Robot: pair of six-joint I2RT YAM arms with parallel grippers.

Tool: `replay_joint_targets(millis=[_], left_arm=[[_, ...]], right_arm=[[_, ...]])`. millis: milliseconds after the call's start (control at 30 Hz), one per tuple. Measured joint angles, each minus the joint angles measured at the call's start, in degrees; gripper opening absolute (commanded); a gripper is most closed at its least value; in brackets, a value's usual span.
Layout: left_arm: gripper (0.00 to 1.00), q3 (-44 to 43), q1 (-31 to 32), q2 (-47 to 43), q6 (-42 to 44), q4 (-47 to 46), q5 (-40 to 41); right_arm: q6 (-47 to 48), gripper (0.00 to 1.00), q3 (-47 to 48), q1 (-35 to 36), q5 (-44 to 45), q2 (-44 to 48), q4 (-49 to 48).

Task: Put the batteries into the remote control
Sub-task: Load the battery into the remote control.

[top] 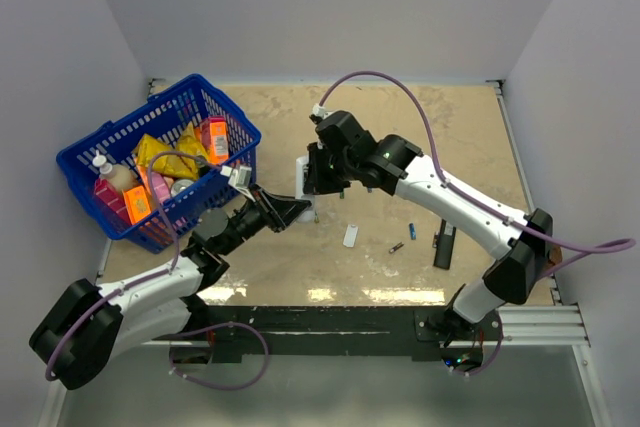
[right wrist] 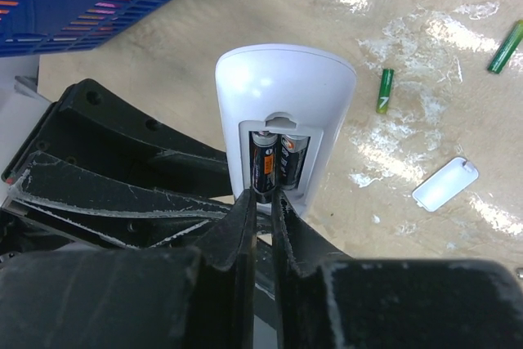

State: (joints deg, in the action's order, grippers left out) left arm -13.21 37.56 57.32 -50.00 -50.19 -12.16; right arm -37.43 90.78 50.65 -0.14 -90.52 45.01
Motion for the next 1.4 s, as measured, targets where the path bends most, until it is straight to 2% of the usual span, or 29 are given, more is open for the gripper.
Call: replay_joint_targets(millis=[300,700,867,1200,1400], left_arm=[[0.00,0.00,0.02,-0.02,-3.72,0.00,0.02],[0.00,0.00,0.02,0.00,-8.17,-0.59,0.24],[0.00,0.02,0.02,0.02,-10.36,-1.38,0.50],[0.00,2.34,0.07,2.60,-17.46,-9.01,0.63],[0.00,3.04,0.07,2.67,-19.74,-10.47,0.66]], right_arm=[[0.44,0.25,0.61,-0.33,-0.48,-0.15,0.68],[0.39,0.28,1.44,-0.37,-0.98,-0.15,0.92],[0.37,0.33,2.23,-0.37,-1.01,-0.15,1.27],[0.92,0.40,5.75,-0.48,-0.85,-0.22,2.58],[1.55,0.44,6.01,-0.48,-0.85,-0.24,3.04]])
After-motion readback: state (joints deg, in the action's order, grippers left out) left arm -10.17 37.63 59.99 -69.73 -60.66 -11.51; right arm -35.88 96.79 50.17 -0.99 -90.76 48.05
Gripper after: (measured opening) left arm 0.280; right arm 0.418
